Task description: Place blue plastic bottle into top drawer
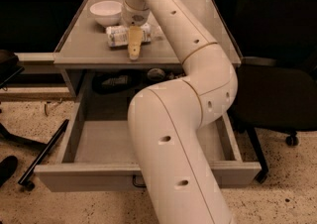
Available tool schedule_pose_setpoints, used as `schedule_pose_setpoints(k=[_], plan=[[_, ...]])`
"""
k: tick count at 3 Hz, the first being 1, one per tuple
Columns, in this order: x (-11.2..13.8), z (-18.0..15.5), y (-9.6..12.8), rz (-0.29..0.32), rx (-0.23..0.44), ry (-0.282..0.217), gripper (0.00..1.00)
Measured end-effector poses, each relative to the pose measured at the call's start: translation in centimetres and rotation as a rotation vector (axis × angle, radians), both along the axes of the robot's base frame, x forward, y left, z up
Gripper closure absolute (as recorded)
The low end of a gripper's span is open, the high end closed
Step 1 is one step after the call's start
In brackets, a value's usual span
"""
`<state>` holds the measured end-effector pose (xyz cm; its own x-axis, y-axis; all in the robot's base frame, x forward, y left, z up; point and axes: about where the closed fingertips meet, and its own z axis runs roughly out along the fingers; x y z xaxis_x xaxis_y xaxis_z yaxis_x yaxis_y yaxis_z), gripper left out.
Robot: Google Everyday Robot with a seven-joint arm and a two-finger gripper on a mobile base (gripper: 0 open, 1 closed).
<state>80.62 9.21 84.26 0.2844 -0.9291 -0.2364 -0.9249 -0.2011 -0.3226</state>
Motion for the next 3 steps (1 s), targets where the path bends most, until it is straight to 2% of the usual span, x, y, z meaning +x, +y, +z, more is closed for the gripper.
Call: schedule_pose_setpoints(k=[1,3], plan=[[0.05,-0.06,-0.08,-0.002,-0.002,0.0,0.19],[0.05,-0.06,-0.08,-0.002,-0.002,0.0,0.65]])
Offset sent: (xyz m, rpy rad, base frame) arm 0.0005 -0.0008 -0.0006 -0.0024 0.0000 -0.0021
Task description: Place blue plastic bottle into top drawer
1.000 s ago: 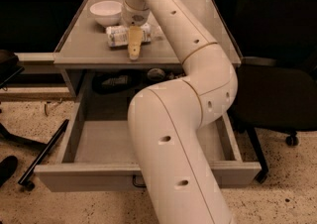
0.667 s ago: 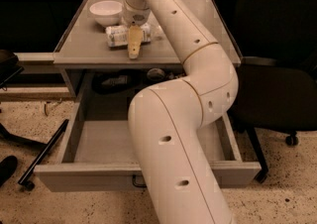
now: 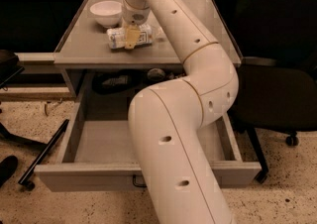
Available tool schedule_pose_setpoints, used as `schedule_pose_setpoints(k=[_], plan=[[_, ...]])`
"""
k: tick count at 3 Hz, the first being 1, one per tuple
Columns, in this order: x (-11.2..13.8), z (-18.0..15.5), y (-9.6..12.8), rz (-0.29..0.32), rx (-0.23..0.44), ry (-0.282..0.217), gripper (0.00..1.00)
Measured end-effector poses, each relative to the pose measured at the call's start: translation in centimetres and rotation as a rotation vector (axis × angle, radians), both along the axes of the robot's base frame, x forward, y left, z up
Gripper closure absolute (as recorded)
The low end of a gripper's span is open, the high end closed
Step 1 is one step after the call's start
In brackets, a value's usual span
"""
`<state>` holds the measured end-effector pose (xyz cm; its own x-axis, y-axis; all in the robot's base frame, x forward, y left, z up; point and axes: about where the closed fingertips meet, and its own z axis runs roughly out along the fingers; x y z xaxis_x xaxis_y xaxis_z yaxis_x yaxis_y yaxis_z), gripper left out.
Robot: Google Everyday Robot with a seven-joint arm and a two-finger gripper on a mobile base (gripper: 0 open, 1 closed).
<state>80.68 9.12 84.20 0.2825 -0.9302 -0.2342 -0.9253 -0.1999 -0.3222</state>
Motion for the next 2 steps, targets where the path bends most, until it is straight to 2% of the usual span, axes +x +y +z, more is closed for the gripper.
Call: schedule_pose_setpoints(k=[1,2], plan=[[0.0,0.2,0.0,0.0,0.001,-0.001,0.88],[-0.6,2.8,-2.9,-0.017,0.053,-0.036,1.0]])
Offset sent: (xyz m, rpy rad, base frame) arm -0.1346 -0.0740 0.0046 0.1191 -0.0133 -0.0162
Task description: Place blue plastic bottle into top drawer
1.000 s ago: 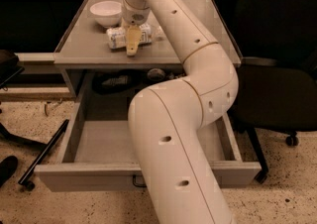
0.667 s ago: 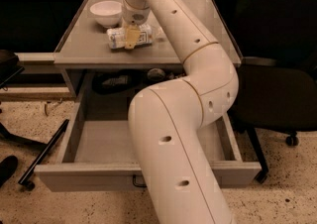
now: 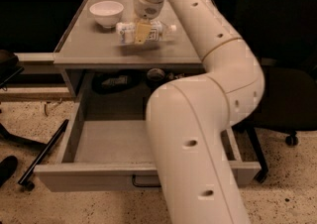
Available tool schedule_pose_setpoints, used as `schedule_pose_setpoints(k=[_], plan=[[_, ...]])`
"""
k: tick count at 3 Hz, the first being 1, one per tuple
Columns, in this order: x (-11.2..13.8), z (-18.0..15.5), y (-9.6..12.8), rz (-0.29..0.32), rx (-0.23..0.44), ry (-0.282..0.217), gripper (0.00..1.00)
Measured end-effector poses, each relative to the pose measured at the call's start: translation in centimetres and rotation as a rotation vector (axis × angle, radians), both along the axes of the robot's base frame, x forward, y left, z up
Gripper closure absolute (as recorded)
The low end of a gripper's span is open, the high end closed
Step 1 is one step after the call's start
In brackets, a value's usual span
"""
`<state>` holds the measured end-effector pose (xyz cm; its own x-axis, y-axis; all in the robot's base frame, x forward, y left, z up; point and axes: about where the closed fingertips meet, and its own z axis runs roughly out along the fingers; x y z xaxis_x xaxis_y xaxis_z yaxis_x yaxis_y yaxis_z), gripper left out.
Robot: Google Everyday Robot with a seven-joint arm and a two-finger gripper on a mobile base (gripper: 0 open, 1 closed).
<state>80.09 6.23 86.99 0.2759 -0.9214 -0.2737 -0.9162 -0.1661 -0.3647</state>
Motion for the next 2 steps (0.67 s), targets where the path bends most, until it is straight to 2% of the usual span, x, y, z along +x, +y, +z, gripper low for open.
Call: schedule_pose_setpoints(k=[1,2], plan=[[-3.0,4.3,-3.2,0.007,0.087,-0.052,1.0],[-8.1,7.8,-6.3,0.065,0.191,-0.103,1.0]])
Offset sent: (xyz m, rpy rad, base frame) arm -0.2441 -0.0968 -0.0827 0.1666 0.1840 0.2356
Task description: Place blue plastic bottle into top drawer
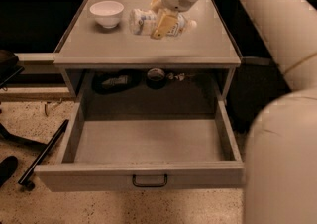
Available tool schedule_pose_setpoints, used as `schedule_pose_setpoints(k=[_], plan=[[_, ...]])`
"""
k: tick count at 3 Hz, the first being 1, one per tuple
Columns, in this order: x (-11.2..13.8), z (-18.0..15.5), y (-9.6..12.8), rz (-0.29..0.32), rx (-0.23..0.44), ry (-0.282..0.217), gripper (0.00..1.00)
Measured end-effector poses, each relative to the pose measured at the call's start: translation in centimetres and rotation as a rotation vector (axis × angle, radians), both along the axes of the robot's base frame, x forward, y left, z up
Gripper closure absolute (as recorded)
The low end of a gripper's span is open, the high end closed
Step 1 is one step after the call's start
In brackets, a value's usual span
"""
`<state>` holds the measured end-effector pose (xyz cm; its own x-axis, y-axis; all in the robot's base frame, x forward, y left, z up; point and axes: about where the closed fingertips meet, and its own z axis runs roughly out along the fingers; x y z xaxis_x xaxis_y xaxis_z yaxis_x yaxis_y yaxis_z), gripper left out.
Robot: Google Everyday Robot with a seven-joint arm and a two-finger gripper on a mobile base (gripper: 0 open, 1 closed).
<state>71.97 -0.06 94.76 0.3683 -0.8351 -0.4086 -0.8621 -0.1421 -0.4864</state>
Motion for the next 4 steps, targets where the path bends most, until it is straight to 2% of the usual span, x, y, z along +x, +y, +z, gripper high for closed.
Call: schedule_pose_setpoints(k=[1,2,3,4], plan=[[-2.1,-2.3,-1.5,0.008,0.002,0.046,1.0],[-2.2,-2.5,-1.4,0.011,0.002,0.051,1.0],[-4.3,-3.3,-2.3,-0.023,0.008,0.078,1.0],[-9.2,-0.1,-2.8,-0.143,0.112,0.054,1.0]])
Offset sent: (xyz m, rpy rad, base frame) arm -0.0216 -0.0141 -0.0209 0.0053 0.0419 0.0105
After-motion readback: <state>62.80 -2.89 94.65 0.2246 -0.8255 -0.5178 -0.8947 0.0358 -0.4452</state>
